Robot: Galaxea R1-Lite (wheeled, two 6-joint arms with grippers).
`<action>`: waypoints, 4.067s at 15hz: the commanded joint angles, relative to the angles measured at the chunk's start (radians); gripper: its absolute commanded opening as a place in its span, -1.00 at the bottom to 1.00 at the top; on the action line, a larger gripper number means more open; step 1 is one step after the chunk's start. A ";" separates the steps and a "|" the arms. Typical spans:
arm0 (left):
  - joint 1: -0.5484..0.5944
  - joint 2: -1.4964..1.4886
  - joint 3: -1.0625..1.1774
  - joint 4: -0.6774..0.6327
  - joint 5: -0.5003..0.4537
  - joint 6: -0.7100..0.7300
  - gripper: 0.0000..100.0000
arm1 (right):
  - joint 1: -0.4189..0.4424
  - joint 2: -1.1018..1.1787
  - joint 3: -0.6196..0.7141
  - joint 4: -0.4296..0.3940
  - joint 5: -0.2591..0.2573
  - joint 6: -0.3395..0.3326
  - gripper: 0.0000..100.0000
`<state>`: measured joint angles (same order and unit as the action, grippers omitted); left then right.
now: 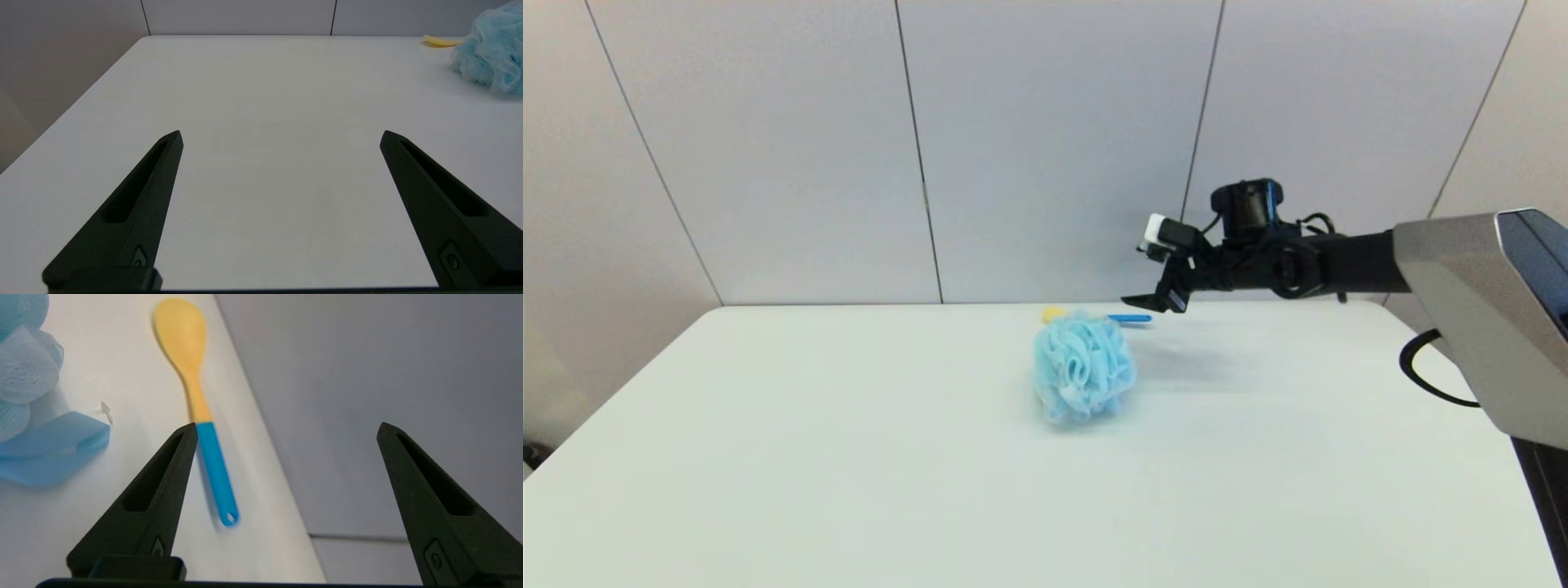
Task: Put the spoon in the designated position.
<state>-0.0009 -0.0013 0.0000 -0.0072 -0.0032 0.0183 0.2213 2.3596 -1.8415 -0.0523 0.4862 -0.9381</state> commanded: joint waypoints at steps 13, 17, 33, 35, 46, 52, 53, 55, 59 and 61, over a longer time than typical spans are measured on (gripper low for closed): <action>-0.001 0.001 0.000 0.000 0.000 0.000 1.00 | -0.155 -1.105 0.559 0.440 -0.360 0.601 1.00; -0.001 0.001 0.000 0.000 0.000 0.000 1.00 | -0.186 -1.479 0.995 0.370 -0.428 0.769 1.00; -0.001 0.001 0.000 0.000 0.000 0.000 1.00 | -0.217 -2.349 1.776 0.221 -0.431 0.789 1.00; -0.001 0.001 0.000 0.000 0.000 0.000 1.00 | -0.217 -2.360 1.786 0.195 -0.436 0.815 1.00; 0.001 0.001 0.000 0.000 0.000 0.000 1.00 | -0.217 -2.360 1.843 0.045 -0.455 0.886 1.00; 0.001 0.001 0.000 0.000 0.000 0.000 1.00 | -0.217 -2.360 1.843 0.042 -0.492 0.944 1.00; 0.001 0.001 0.000 0.000 0.000 0.000 1.00 | -0.217 -2.360 1.843 0.042 -0.492 0.944 1.00; -0.001 0.001 0.000 0.000 0.000 0.000 1.00 | -0.217 -2.360 1.843 0.042 -0.492 0.944 1.00; 0.001 0.001 0.000 0.000 0.000 0.000 1.00 | -0.217 -2.360 1.843 0.042 -0.489 0.940 1.00; -0.001 0.001 0.000 0.000 0.000 0.000 1.00 | -0.217 -2.360 1.843 0.042 -0.492 0.944 1.00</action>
<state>-0.0009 -0.0013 0.0000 -0.0072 -0.0032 0.0183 0.0043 -0.0032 0.0000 -0.0104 -0.0057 0.0051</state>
